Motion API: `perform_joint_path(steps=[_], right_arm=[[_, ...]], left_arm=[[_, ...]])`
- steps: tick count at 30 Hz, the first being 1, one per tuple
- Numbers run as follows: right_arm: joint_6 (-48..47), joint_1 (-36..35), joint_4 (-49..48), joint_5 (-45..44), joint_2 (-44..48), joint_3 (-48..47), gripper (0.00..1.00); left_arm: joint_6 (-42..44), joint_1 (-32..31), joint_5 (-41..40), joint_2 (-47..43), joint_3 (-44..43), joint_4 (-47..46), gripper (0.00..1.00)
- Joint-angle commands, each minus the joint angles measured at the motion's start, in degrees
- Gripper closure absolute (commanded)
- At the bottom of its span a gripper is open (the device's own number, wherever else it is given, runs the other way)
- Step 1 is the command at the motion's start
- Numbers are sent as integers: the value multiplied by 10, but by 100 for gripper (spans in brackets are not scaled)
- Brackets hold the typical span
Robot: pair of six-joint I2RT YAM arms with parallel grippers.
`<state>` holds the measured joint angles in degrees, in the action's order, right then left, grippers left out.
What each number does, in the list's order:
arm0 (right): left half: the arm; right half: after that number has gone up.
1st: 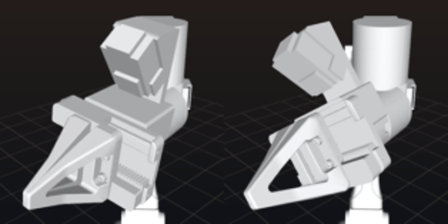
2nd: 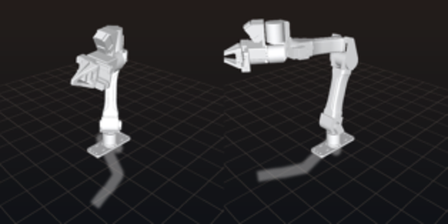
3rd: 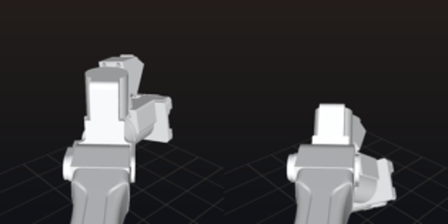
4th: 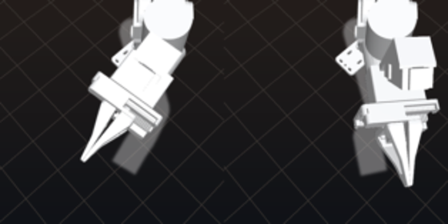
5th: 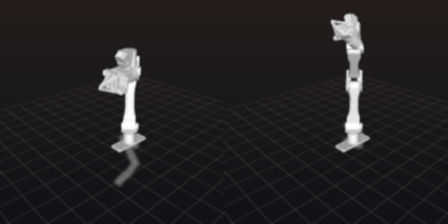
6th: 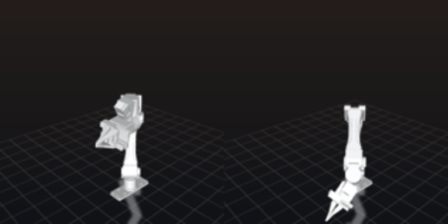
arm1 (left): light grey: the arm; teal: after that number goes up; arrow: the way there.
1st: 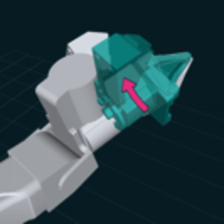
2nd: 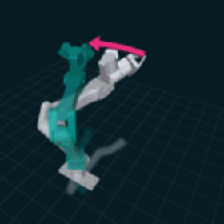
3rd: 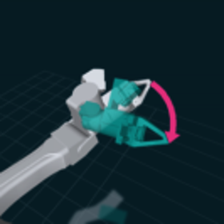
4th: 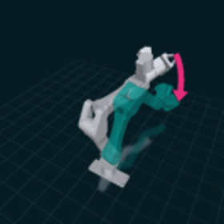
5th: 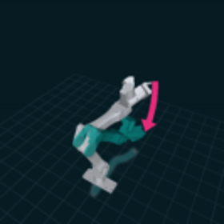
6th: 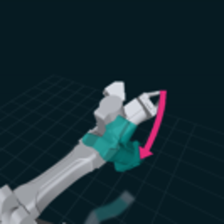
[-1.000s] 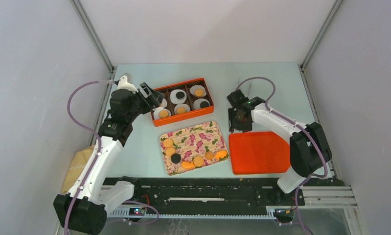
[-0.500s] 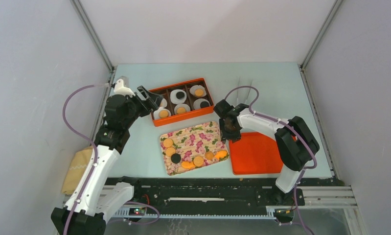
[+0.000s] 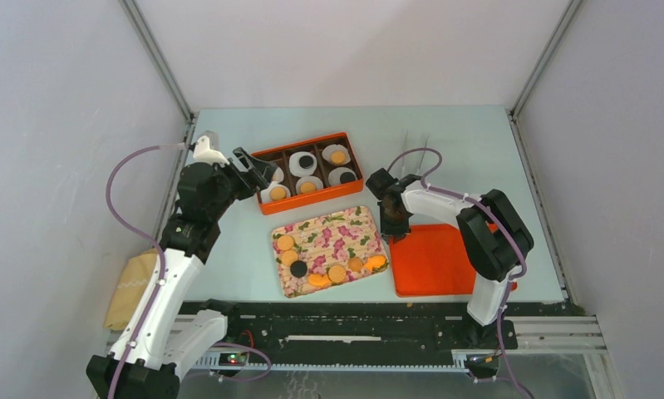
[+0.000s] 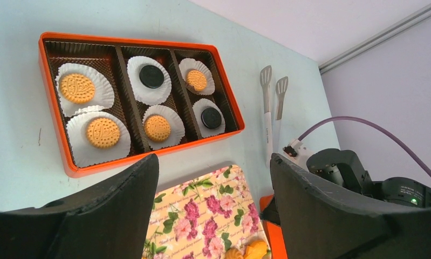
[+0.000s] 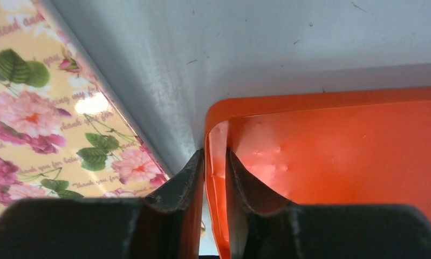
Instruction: Pack the cookies
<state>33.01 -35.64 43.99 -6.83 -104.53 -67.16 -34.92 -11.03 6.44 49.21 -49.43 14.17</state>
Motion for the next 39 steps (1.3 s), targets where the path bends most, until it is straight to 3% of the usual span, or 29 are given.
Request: perform_joint_path(steps=[1, 7, 21, 29, 33, 39], right_arm=[[14, -1, -4, 1, -15, -8, 76], [17, -11, 2, -14, -16, -8, 100], [38, -84, 118, -111, 162, -23, 100], [-38, -170, 176, -203, 173, -150, 100], [-102, -211, 188, -256, 138, -227, 100], [-210, -244, 157, -291, 111, -261, 100]], left_arm=[[14, -3, 9, -8, 18, -14, 20], [9, -2, 14, 9, 13, -16, 20], [-4, -10, 34, 66, -21, -21, 30], [12, -30, 83, 159, -118, 3, 31], [18, -30, 147, 215, -168, -12, 22], [27, -31, 285, 345, -247, -11, 21]])
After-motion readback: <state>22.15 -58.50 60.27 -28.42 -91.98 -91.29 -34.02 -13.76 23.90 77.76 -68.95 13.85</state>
